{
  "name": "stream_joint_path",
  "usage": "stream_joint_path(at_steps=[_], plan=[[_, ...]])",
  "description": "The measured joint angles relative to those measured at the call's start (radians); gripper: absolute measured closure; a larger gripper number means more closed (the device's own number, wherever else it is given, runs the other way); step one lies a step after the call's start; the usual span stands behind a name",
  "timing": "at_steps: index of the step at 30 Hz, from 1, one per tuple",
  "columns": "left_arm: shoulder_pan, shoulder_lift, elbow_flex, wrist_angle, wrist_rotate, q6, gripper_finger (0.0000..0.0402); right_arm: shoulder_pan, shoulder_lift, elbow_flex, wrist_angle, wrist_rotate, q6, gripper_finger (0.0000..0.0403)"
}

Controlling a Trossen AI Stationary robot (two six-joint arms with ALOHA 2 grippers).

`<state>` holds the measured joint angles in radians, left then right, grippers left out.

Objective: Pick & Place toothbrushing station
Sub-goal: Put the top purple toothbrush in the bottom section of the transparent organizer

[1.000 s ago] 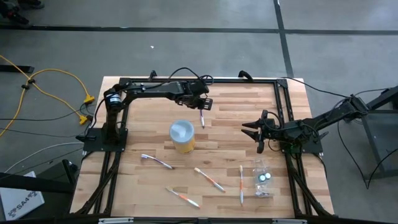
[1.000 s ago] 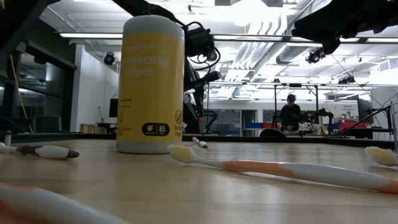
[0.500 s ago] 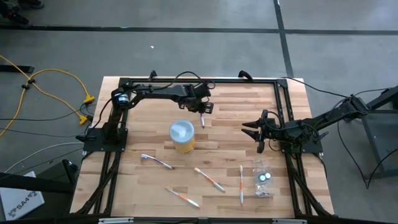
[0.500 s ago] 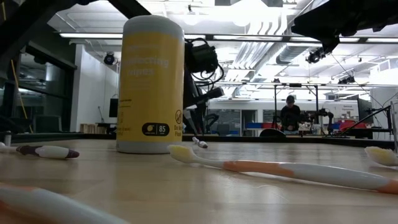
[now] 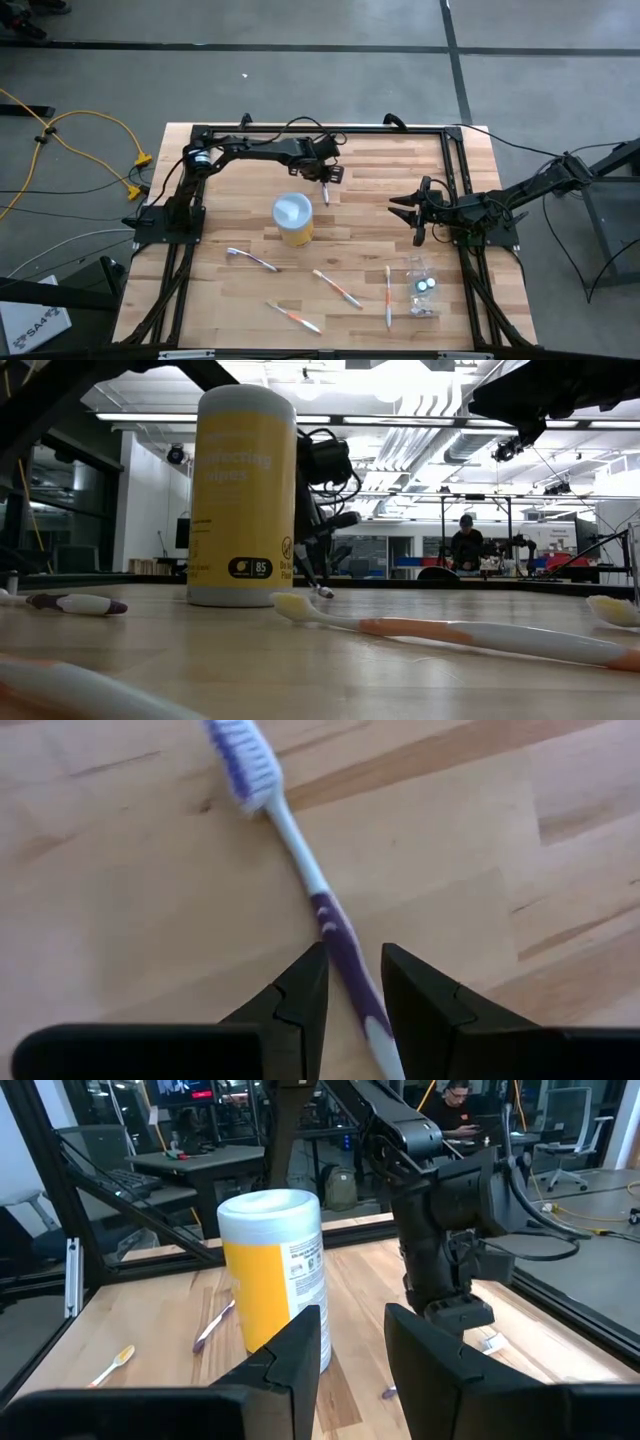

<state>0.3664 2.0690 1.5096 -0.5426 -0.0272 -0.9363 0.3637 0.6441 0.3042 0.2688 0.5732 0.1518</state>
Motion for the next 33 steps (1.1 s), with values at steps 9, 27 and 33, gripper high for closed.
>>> stream_joint_path(at_steps=[9,27,33], plan=[[-0.002,0.008,0.0,0.0,-0.004,-0.004,0.031,0.0,0.0,0.0,0.0,0.0,0.0,0.0298],[-0.029,0.076,0.005,-0.032,0.002,-0.024,0.031,0.0,0.0,0.0,-0.001,0.0,-0.008,0.0298],[-0.054,0.077,0.005,-0.053,-0.015,-0.024,0.0322,0.0,0.0,0.0,-0.001,0.0,-0.018,0.0298]])
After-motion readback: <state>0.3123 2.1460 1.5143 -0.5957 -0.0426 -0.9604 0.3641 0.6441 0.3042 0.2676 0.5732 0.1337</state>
